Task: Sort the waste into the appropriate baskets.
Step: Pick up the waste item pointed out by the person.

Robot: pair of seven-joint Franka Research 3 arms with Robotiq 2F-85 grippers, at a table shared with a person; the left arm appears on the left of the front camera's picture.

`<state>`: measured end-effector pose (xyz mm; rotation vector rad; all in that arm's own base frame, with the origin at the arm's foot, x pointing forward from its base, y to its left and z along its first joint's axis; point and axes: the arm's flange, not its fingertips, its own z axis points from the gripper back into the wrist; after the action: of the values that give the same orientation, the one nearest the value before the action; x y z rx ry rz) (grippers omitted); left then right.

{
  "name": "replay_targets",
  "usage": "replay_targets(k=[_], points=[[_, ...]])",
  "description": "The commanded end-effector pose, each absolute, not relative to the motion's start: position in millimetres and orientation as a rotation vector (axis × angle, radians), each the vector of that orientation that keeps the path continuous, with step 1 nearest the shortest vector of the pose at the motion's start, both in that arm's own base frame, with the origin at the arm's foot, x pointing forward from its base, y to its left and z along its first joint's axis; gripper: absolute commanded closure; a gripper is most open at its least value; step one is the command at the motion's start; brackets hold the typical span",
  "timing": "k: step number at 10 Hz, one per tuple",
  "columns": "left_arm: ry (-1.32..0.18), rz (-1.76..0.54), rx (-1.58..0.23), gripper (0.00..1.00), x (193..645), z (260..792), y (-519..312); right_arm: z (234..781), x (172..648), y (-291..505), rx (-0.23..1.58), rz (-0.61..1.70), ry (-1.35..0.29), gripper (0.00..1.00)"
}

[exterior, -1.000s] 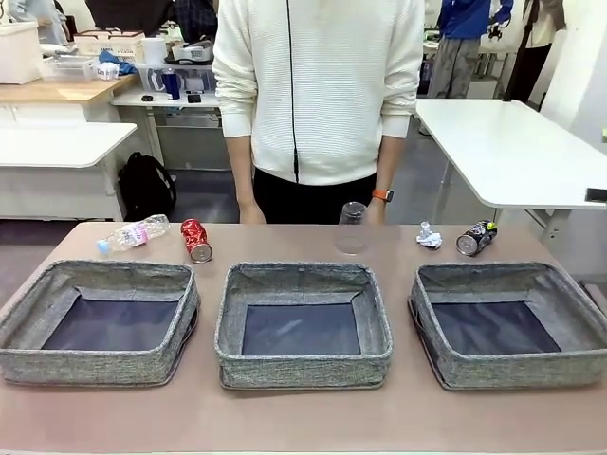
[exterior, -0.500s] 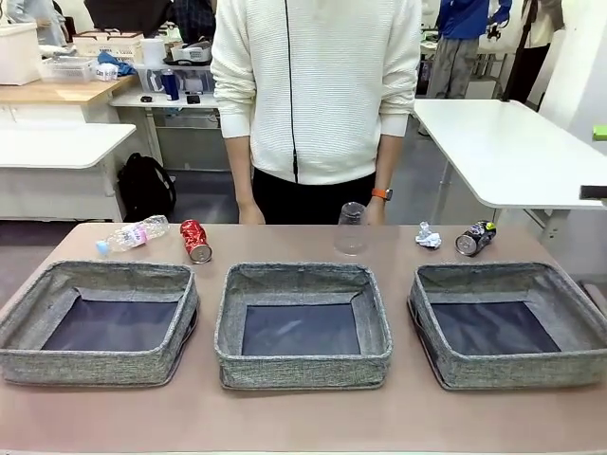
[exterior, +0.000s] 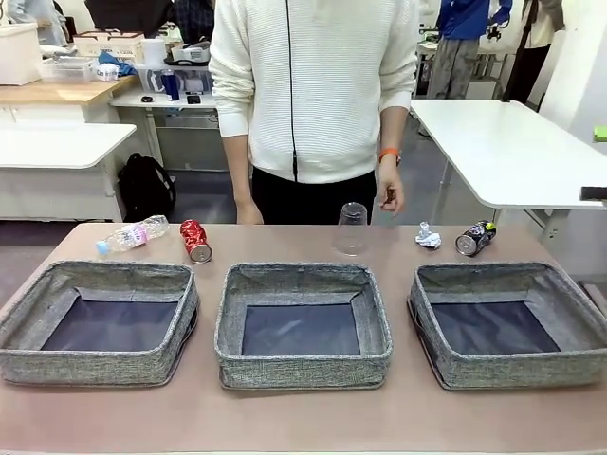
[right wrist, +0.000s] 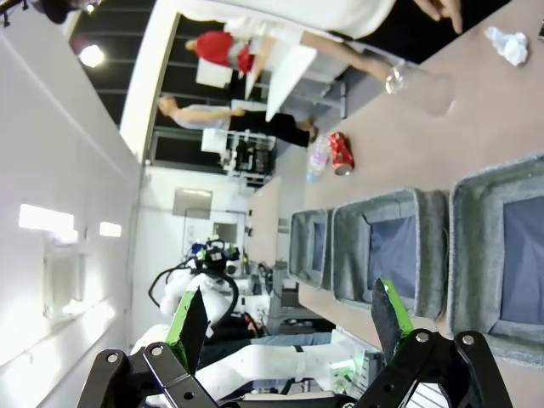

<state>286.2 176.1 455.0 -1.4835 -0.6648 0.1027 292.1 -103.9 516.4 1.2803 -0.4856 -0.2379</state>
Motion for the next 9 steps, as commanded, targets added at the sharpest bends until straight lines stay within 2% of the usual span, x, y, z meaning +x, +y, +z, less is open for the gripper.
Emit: replay_targets(k=[1,9], points=[[-0.692,0.081,-1.496,0.0,287.1,457.1,176.9,517.9,296.5,-104.8,1.294,-0.213,-0.513,0.0],[-0.692,0.081,-1.496,0.0,287.1,457.1,176.9,517.9,296.5,-104.8,1.294,-0.213,-0.513,0.0]])
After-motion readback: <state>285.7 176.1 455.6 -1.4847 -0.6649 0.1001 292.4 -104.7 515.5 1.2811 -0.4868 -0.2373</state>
